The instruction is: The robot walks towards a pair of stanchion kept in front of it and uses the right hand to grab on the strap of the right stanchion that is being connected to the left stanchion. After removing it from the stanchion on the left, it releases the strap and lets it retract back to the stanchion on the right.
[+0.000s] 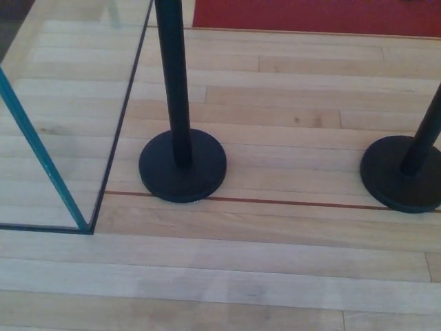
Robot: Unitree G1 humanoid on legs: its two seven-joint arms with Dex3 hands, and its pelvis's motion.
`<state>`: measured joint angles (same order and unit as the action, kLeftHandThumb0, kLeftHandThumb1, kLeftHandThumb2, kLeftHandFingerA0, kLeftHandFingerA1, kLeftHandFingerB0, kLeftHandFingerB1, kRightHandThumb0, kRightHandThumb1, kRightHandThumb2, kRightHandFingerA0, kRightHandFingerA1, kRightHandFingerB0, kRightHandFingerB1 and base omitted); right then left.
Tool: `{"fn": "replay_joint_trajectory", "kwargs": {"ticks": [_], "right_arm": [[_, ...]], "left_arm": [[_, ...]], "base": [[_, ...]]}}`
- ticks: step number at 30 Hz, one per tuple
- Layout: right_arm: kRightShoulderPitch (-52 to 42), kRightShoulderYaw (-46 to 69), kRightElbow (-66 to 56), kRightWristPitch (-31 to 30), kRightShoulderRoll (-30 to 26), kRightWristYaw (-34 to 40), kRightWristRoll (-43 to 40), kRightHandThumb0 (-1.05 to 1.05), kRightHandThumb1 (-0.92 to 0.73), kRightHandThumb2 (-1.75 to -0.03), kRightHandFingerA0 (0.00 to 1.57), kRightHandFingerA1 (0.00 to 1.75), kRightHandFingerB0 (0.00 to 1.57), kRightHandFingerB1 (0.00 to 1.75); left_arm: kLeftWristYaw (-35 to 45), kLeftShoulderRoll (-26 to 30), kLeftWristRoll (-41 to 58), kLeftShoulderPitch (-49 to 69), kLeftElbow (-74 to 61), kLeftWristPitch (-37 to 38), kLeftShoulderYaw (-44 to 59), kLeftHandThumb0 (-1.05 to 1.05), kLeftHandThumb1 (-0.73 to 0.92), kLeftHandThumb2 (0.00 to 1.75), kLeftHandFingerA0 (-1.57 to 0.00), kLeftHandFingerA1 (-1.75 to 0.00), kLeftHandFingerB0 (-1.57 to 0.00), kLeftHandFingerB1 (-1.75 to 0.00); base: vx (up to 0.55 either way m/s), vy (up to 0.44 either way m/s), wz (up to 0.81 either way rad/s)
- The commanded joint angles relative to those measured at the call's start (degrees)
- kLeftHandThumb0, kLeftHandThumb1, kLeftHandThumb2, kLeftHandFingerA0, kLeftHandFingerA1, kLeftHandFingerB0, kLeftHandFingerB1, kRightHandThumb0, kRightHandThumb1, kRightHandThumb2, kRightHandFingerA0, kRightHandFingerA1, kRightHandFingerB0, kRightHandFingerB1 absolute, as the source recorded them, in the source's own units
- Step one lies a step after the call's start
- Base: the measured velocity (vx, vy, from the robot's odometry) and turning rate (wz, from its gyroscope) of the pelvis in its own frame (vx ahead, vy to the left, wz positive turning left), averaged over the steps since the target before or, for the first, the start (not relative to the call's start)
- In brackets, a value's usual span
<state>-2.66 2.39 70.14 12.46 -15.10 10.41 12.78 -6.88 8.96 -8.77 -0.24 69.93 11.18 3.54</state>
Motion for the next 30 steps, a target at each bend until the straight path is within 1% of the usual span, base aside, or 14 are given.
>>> {"fn": "replay_joint_trajectory", "kwargs": {"ticks": [1, 2, 5, 6, 9, 10, 12, 14, 15, 22, 23, 26, 27, 30], "right_arm": [[0.7, -1.4, 2.9, 4.9, -0.8, 2.7, 1.2, -0.11, -0.67, -0.66, 0.84, 0.48, 0.53, 0.40], [1.4, -1.8, 3.2, 4.6, -0.8, 3.1, 1.3, -0.10, -0.68, -0.65, 0.84, 0.49, 0.54, 0.41], [1.7, -2.1, 3.6, 4.6, -0.8, 3.3, 1.2, -0.10, -0.68, -0.65, 0.84, 0.49, 0.54, 0.41], [1.7, -2.3, 4.1, 5.5, -0.8, 4.4, 1.5, -0.10, -0.69, -0.64, 0.82, 0.47, 0.52, 0.38], [1.6, -2.7, 5.0, 7.0, -0.8, 6.2, 1.9, -0.10, -0.69, -0.64, 0.82, 0.47, 0.52, 0.38], [1.3, -2.2, 5.1, 7.2, -0.8, 6.9, 1.4, -0.08, -0.72, -0.62, 0.85, 0.46, 0.60, 0.39], [0.8, -1.4, 4.9, 7.5, -0.7, 7.3, 0.5, -0.11, -0.68, -0.65, 0.84, 0.48, 0.57, 0.41], [0.6, -1.0, 4.7, 7.7, -0.8, 6.9, 0.0, -0.11, -0.68, -0.65, 0.84, 0.48, 0.57, 0.41], [0.6, -0.9, 4.6, 7.7, -0.9, 6.6, 0.0, -0.11, -0.68, -0.65, 0.84, 0.49, 0.58, 0.42], [0.4, 0.3, 4.9, 8.1, -0.9, 5.8, -0.8, -0.12, -0.68, -0.65, 0.85, 0.49, 0.57, 0.42], [0.4, 0.4, 4.9, 8.5, -0.9, 6.7, -0.8, -0.03, -0.68, -0.63, 0.90, 0.50, 0.62, 0.42], [0.3, 0.7, 4.7, 9.0, -1.0, 7.9, -0.6, -0.03, -0.68, -0.63, 0.90, 0.50, 0.62, 0.42], [0.4, 1.1, 4.8, 9.0, -1.0, 7.4, -0.9, -0.02, -0.68, -0.64, 0.91, 0.51, 0.61, 0.43], [0.5, 1.7, 4.9, 8.8, -1.0, 6.6, -1.3, -0.03, -0.68, -0.64, 0.91, 0.51, 0.62, 0.44]], "left_arm": [[-3.3, 1.0, -1.0, 0.0, 2.9, 3.7, -0.8, -0.26, -0.27, 1.75, -1.57, -1.02, -1.55, -0.82], [-2.7, 0.7, -0.2, -0.6, 3.0, 4.5, -0.3, -0.33, -0.22, 1.75, -1.57, -1.02, -1.57, -0.86], [-2.4, 0.6, 0.2, -1.0, 3.3, 5.0, -0.2, -0.33, -0.22, 1.75, -1.57, -1.02, -1.57, -0.86], [-2.0, 0.9, 0.6, -1.8, 3.2, 5.3, 0.2, -0.56, -0.22, 1.75, -1.57, -1.20, -1.57, -0.94], [-1.3, 1.3, 1.2, -3.1, 3.1, 5.9, 0.8, -0.56, -0.22, 1.75, -1.57, -1.20, -1.57, -0.94], [-1.2, 1.3, 2.0, -3.4, 3.1, 5.8, 1.6, -0.52, -0.07, 1.75, -1.57, -1.12, -1.56, -0.90], [-1.0, 1.2, 2.9, -3.8, 3.1, 5.7, 2.7, -0.44, -0.12, 1.75, -1.57, -1.09, -1.56, -0.91], [-0.9, 1.0, 3.0, -4.0, 3.2, 5.6, 3.1, -0.44, -0.12, 1.75, -1.57, -1.09, -1.56, -0.91], [-0.9, 1.0, 2.9, -4.2, 3.3, 5.6, 3.1, -0.31, -0.14, 1.75, -1.57, -1.13, -1.57, -0.87], [-0.5, 0.7, 3.3, -4.8, 3.6, 5.6, 4.2, -0.34, -0.12, 1.75, -1.57, -1.13, -1.57, -0.86], [-0.8, 0.7, 3.4, -4.7, 3.5, 6.0, 4.4, -0.43, -0.09, 1.75, -1.57, -1.18, -1.57, -0.92], [-1.4, 0.6, 3.6, -4.7, 3.4, 6.6, 4.8, -0.43, -0.09, 1.75, -1.57, -1.18, -1.57, -0.92], [-1.4, 0.5, 3.7, -4.5, 3.3, 7.1, 5.0, -0.55, -0.09, 1.75, -1.57, -1.21, -1.57, -1.00], [-1.8, 0.4, 3.7, -4.1, 3.1, 7.6, 5.1, -0.53, -0.08, 1.75, -1.57, -1.21, -1.57, -1.00]], "base": [[0.00, 0.000, 0.00], [0.00, 0.000, 0.00], [0.00, 0.000, 0.00], [0.00, 0.000, 0.00], [0.00, 0.000, 0.00], [0.00, 0.000, 0.00], [0.00, 0.000, 0.00], [0.00, 0.000, 0.00], [0.00, 0.000, 0.00], [0.00, 0.000, 0.00], [0.00, 0.000, 0.00], [0.00, 0.000, 0.00], [0.00, 0.000, 0.00], [0.00, 0.000, 0.00]]}}
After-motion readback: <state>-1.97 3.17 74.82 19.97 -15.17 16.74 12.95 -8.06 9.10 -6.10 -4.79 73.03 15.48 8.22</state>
